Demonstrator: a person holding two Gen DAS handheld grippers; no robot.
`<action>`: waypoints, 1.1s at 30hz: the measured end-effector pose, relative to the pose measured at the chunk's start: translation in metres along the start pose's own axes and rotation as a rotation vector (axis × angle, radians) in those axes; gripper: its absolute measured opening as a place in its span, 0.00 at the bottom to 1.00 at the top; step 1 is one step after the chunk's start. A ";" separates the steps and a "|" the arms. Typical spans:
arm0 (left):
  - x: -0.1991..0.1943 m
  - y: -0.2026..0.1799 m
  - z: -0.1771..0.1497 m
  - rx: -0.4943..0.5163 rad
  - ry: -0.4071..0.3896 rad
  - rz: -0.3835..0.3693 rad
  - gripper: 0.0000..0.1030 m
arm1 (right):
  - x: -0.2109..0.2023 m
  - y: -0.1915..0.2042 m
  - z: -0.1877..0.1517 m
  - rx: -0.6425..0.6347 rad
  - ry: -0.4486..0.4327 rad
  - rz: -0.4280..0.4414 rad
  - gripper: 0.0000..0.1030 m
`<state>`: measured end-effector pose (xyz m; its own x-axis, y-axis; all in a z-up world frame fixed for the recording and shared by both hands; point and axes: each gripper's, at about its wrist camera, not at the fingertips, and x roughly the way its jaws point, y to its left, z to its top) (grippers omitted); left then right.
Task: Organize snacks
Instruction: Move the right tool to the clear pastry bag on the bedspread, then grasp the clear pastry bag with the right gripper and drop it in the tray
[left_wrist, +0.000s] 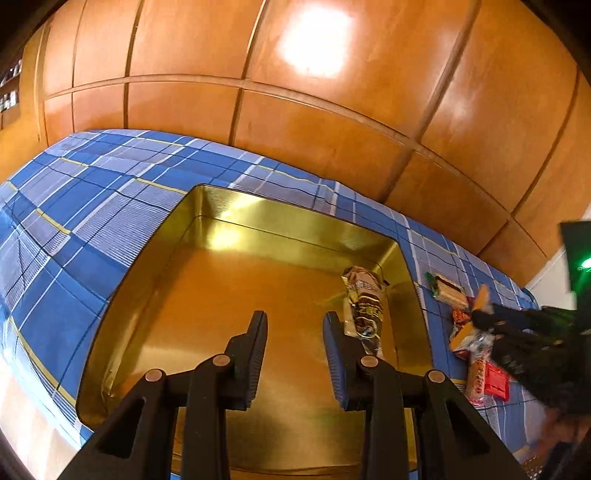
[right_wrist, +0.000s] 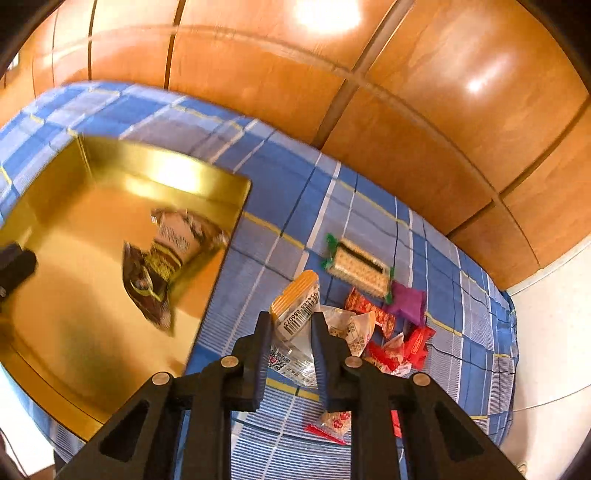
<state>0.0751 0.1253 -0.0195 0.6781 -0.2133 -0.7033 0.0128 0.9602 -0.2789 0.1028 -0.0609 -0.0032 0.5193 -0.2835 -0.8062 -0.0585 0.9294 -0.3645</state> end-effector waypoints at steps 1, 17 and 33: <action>0.001 0.001 0.000 -0.002 0.001 0.005 0.31 | -0.005 -0.002 0.003 0.014 -0.013 0.012 0.20; -0.002 0.034 0.011 -0.067 -0.052 0.081 0.31 | -0.039 0.051 0.007 0.070 -0.066 0.351 0.00; 0.017 0.046 0.004 -0.074 -0.018 0.126 0.31 | -0.036 0.050 0.004 0.067 -0.116 0.395 0.01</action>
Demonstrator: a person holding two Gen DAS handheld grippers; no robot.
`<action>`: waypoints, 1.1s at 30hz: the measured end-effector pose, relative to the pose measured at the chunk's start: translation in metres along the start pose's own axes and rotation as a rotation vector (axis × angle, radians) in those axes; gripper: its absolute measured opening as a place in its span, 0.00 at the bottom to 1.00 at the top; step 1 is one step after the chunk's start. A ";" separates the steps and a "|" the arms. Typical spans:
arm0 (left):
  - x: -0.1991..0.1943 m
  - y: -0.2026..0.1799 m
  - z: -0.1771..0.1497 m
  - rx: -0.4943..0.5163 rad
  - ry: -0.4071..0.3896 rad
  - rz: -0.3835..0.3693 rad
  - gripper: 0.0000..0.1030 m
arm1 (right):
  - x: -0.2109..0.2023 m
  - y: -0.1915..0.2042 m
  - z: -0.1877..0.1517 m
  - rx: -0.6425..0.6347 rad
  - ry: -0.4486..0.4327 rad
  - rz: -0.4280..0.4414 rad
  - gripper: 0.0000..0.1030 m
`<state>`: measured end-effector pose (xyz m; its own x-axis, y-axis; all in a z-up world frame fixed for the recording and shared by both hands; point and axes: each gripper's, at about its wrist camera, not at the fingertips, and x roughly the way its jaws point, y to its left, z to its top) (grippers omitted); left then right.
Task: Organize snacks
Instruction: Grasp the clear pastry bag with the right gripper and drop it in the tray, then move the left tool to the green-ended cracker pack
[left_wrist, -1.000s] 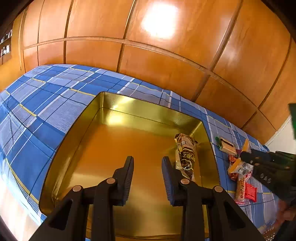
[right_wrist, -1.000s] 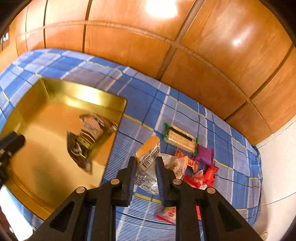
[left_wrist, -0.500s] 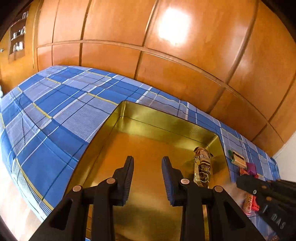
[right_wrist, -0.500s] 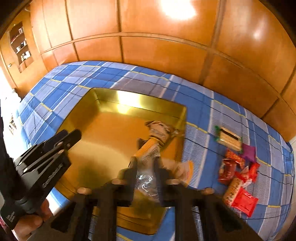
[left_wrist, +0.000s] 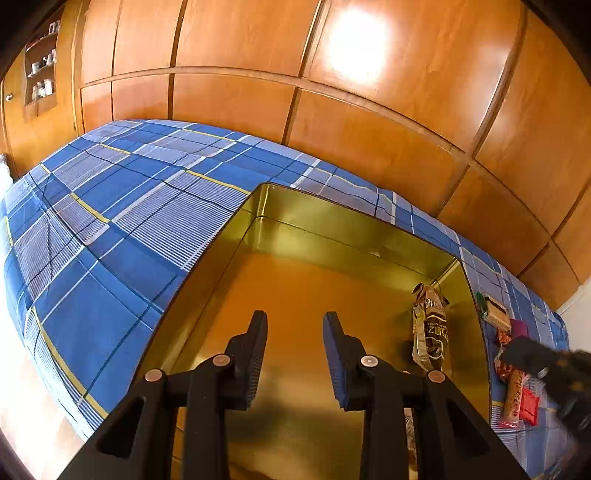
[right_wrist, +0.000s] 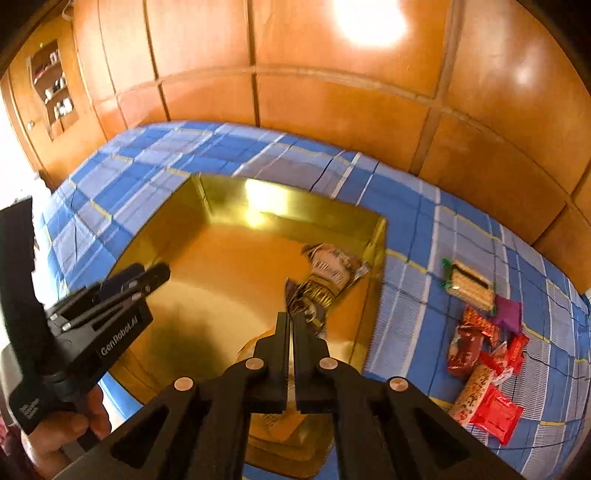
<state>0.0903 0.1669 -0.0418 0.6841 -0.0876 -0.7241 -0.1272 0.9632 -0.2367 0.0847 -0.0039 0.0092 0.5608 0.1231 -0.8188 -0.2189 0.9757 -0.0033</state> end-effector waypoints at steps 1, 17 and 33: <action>0.000 -0.002 -0.001 0.006 -0.001 0.000 0.31 | -0.002 -0.004 0.001 0.014 -0.007 0.012 0.01; -0.016 -0.061 -0.036 0.193 -0.013 -0.034 0.31 | -0.008 -0.066 -0.040 0.006 -0.024 0.127 0.17; -0.044 -0.122 -0.067 0.323 0.013 -0.067 0.32 | -0.036 -0.114 -0.059 -0.124 -0.081 0.066 0.31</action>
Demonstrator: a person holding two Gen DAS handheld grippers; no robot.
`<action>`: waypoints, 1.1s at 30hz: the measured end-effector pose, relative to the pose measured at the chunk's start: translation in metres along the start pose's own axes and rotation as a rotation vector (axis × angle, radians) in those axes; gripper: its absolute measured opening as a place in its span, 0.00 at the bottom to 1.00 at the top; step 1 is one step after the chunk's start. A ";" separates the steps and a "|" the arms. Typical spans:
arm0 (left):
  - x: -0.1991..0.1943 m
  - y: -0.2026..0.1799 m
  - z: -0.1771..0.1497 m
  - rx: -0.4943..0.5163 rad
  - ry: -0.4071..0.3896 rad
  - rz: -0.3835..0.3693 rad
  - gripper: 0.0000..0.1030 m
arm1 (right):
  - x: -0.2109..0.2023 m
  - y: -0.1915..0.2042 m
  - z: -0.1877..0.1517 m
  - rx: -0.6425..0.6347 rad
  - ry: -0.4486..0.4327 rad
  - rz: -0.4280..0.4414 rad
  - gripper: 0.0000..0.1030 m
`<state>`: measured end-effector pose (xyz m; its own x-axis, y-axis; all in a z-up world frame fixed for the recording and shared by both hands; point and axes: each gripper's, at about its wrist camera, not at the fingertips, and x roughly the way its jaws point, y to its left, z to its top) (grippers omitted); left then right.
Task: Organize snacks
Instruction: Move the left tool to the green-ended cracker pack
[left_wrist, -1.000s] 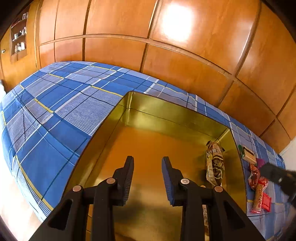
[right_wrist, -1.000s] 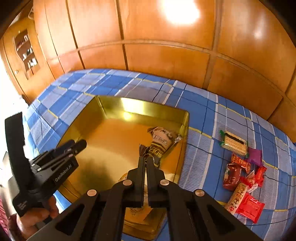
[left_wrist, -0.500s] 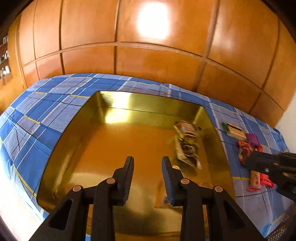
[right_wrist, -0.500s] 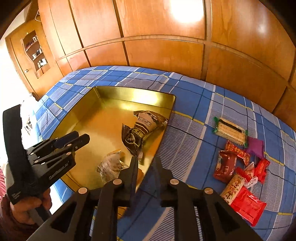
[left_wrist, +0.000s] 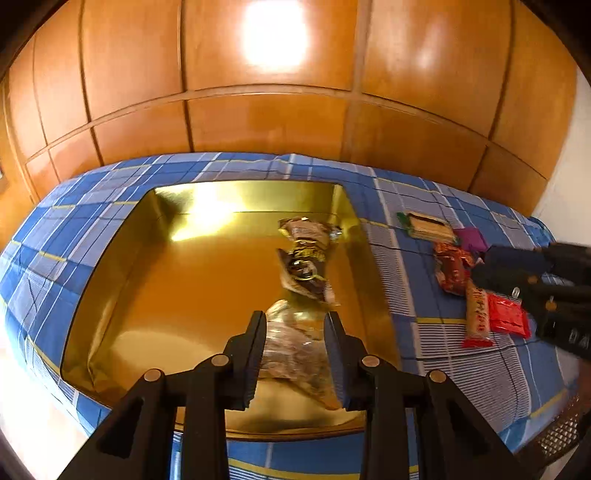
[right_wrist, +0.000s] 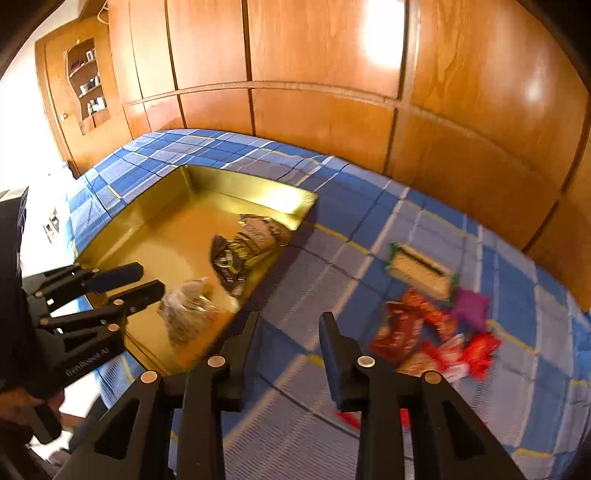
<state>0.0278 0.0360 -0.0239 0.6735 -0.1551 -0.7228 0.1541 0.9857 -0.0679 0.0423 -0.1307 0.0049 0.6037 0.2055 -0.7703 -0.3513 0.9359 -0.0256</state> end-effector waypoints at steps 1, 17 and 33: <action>-0.001 -0.003 0.001 0.008 -0.001 -0.003 0.32 | -0.004 -0.008 0.000 -0.002 -0.004 -0.013 0.31; 0.007 -0.077 0.008 0.147 0.077 -0.100 0.38 | -0.026 -0.206 -0.042 0.214 0.047 -0.307 0.33; 0.094 -0.160 0.099 0.401 0.188 -0.154 0.49 | -0.017 -0.289 -0.081 0.573 0.099 -0.244 0.33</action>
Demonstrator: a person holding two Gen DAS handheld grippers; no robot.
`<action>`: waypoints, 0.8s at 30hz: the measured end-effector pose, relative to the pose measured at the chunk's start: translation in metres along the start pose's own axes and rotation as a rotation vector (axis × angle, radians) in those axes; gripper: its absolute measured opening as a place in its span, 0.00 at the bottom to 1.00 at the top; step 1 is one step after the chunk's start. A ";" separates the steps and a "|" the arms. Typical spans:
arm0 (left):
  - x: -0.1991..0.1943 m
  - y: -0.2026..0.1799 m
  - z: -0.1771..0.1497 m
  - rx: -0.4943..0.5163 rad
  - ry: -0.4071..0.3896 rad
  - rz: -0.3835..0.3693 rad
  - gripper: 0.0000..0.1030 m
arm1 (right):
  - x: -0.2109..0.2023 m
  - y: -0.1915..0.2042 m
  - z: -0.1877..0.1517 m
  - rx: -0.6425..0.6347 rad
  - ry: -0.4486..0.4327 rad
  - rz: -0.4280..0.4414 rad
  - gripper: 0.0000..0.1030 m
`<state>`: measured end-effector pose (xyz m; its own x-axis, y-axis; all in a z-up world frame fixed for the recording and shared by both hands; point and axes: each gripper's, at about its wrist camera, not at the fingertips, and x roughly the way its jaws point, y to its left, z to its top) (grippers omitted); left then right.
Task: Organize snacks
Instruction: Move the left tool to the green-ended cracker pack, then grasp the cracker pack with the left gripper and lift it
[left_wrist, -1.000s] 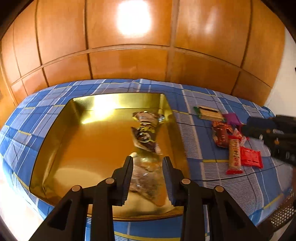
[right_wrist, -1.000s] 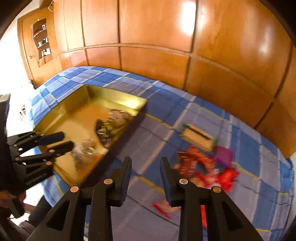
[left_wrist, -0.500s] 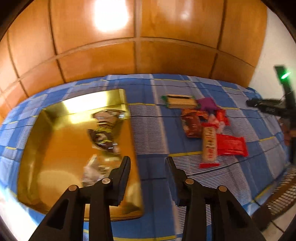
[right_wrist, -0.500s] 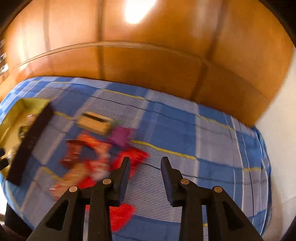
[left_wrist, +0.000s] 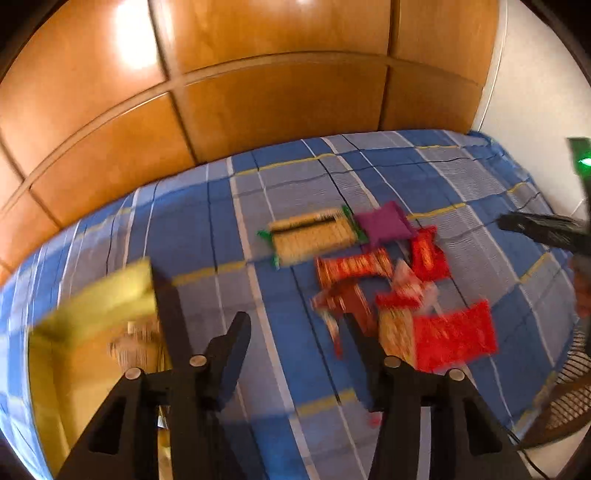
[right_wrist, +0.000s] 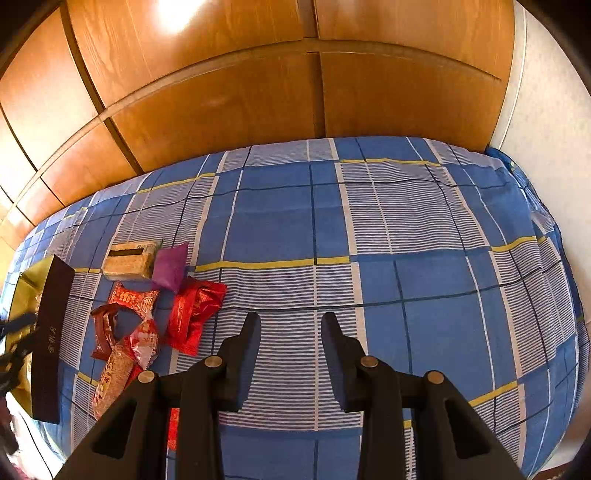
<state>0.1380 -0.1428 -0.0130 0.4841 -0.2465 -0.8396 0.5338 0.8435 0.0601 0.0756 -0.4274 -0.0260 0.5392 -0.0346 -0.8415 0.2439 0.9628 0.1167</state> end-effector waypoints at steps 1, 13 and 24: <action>0.007 0.000 0.009 0.027 0.008 0.006 0.52 | -0.001 0.000 0.000 0.001 0.002 0.008 0.33; 0.105 -0.027 0.065 0.439 0.137 0.065 0.75 | -0.003 0.010 0.002 -0.030 0.008 0.063 0.36; 0.142 -0.013 0.085 0.361 0.174 -0.083 0.74 | -0.001 0.013 0.003 -0.038 0.013 0.068 0.37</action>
<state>0.2591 -0.2293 -0.0872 0.3212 -0.1963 -0.9264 0.7899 0.5951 0.1478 0.0807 -0.4162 -0.0217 0.5430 0.0345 -0.8390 0.1763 0.9722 0.1541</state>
